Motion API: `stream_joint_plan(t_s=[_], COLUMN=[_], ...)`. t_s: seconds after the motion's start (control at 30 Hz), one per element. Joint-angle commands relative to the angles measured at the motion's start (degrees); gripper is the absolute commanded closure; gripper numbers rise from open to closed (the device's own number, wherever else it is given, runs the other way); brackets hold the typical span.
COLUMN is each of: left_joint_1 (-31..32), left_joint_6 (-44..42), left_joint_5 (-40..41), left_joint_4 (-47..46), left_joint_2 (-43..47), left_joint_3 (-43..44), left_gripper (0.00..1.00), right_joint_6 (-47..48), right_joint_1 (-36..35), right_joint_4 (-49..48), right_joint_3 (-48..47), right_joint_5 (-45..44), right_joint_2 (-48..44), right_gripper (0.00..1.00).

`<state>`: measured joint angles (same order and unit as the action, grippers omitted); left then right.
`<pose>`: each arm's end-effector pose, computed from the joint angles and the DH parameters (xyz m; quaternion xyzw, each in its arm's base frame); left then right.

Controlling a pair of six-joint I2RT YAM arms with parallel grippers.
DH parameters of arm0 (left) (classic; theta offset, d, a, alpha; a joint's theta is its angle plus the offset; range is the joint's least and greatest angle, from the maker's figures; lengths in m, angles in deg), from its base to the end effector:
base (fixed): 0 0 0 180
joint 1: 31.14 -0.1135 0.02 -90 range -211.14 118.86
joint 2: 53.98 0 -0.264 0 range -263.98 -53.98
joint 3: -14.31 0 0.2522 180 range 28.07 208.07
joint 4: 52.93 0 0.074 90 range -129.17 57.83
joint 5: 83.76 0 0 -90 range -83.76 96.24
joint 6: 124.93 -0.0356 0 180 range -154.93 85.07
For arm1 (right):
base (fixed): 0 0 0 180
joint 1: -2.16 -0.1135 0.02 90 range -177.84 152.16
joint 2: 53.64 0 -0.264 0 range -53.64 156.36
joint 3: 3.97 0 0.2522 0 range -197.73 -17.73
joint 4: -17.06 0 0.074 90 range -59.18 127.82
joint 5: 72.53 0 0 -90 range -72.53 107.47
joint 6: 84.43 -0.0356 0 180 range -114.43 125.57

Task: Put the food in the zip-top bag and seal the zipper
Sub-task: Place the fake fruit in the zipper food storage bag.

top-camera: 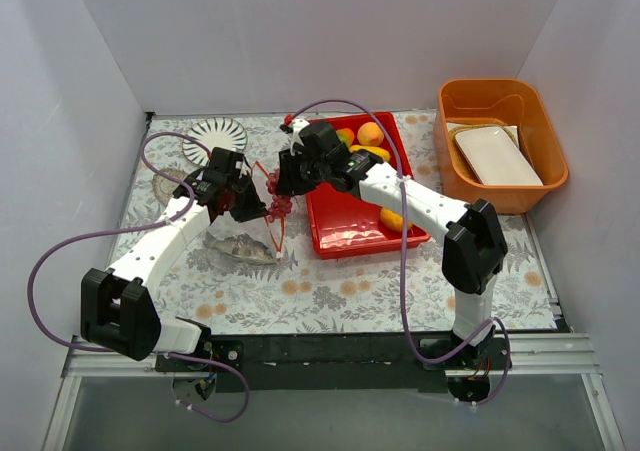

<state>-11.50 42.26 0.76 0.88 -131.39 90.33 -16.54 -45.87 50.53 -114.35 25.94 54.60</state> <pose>0.2598 -0.0963 0.2752 -0.4463 0.8423 -0.2537 0.1641 0.2957 0.3365 0.3169 -0.2302 0.8391 0.3334 0.3629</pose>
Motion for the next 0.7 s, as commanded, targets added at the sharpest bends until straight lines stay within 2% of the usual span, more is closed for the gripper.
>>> stream_joint_plan(t_s=[0.0, 0.43, 0.63, 0.67], left_joint_1=[0.14, 0.14, 0.22, 0.14], left_joint_6=[1.03, 0.77, 0.77, 0.77], left_joint_5=[-1.56, -0.33, 0.37, 0.38], left_joint_4=[-1.03, 1.69, 3.19, 3.54], left_joint_2=[1.03, 2.52, 4.02, 4.1], left_joint_3=[3.39, 5.59, 6.56, 6.73], left_gripper=[1.0, 1.0, 1.0, 1.0], right_joint_6=[2.77, 4.88, 6.64, 7.07], right_joint_1=[-1.89, -2.51, -2.51, -2.51], right_joint_4=[0.42, 4.11, 8.25, 8.07], right_joint_3=[-3.75, -6.82, -9.82, -9.99], right_joint_5=[-0.21, -0.91, -2.15, -1.45], right_joint_2=[2.23, 6.53, 8.21, 8.12], right_gripper=[0.96, 0.96, 0.91, 0.85])
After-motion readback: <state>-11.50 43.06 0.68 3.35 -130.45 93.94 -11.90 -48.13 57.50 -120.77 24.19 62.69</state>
